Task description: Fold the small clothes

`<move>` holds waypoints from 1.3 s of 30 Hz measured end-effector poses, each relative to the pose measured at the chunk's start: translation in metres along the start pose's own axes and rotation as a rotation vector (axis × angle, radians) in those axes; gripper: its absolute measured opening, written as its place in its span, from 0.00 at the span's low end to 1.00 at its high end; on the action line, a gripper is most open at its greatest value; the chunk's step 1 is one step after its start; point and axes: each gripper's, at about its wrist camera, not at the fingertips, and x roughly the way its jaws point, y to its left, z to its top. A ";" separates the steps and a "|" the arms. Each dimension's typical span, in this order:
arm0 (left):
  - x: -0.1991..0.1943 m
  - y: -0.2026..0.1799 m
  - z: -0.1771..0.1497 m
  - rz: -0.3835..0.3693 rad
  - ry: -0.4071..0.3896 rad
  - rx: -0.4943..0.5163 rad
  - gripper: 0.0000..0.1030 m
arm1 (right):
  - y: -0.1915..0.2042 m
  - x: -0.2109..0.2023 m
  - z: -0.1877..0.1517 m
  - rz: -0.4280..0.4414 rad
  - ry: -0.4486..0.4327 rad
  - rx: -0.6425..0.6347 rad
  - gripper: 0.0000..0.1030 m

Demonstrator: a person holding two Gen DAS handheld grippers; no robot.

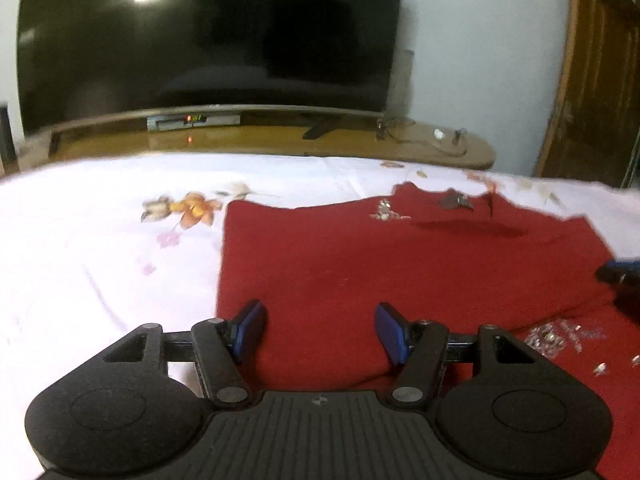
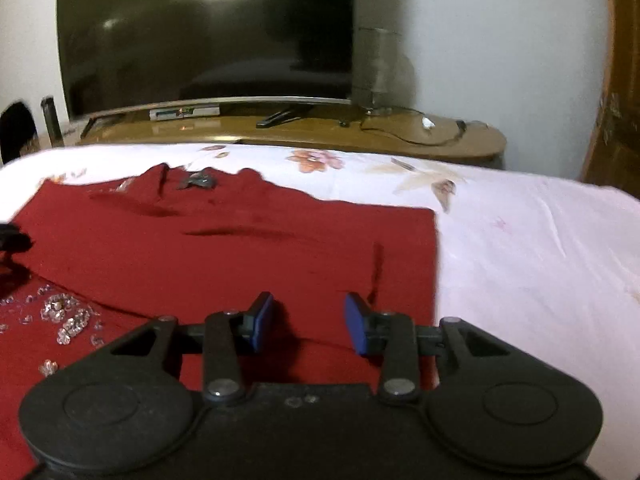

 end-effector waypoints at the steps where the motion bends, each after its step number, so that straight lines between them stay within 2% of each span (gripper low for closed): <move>1: -0.001 0.004 0.000 -0.007 0.003 -0.016 0.60 | -0.001 0.000 0.001 0.005 0.003 0.004 0.36; 4: -0.009 -0.001 -0.002 0.058 0.007 0.030 0.61 | 0.006 0.003 0.002 0.001 0.007 -0.026 0.39; 7: -0.022 0.008 -0.016 0.178 0.043 0.028 0.75 | 0.002 -0.002 0.000 0.020 0.005 -0.013 0.39; 10: -0.044 0.033 -0.026 0.192 0.036 -0.086 0.76 | -0.005 -0.013 -0.001 0.014 0.000 -0.005 0.40; 12: -0.058 0.039 -0.034 0.210 0.019 -0.113 0.76 | -0.006 -0.031 0.001 0.022 -0.040 0.007 0.43; 14: -0.054 0.037 -0.042 0.228 0.057 -0.110 0.76 | -0.009 -0.043 -0.003 0.049 -0.082 0.024 0.53; 15: -0.051 0.032 -0.041 0.248 0.059 -0.090 0.76 | -0.010 -0.035 -0.007 0.046 -0.045 0.016 0.52; 16: -0.050 0.030 -0.039 0.265 0.068 -0.086 0.76 | -0.010 -0.020 -0.011 0.031 0.038 0.000 0.52; 18: -0.054 0.027 -0.034 0.280 0.077 -0.110 0.76 | -0.011 -0.017 -0.013 0.034 0.022 -0.001 0.52; 22: -0.080 0.025 -0.046 0.231 0.073 -0.149 0.76 | -0.025 -0.037 -0.011 0.059 -0.008 0.077 0.51; 26: -0.117 0.021 -0.073 0.113 0.108 -0.185 0.76 | -0.049 -0.073 -0.028 0.103 -0.002 0.164 0.51; 32: -0.171 0.008 -0.118 -0.054 0.157 -0.210 0.75 | -0.082 -0.150 -0.093 0.186 0.099 0.377 0.50; 33: -0.179 0.006 -0.125 -0.076 0.162 -0.212 0.74 | -0.082 -0.161 -0.105 0.194 0.114 0.404 0.49; 35: -0.193 0.003 -0.136 -0.123 0.181 -0.217 0.64 | -0.077 -0.185 -0.130 0.209 0.149 0.459 0.48; 39: -0.222 0.007 -0.160 -0.249 0.210 -0.316 0.60 | -0.057 -0.222 -0.161 0.249 0.183 0.555 0.47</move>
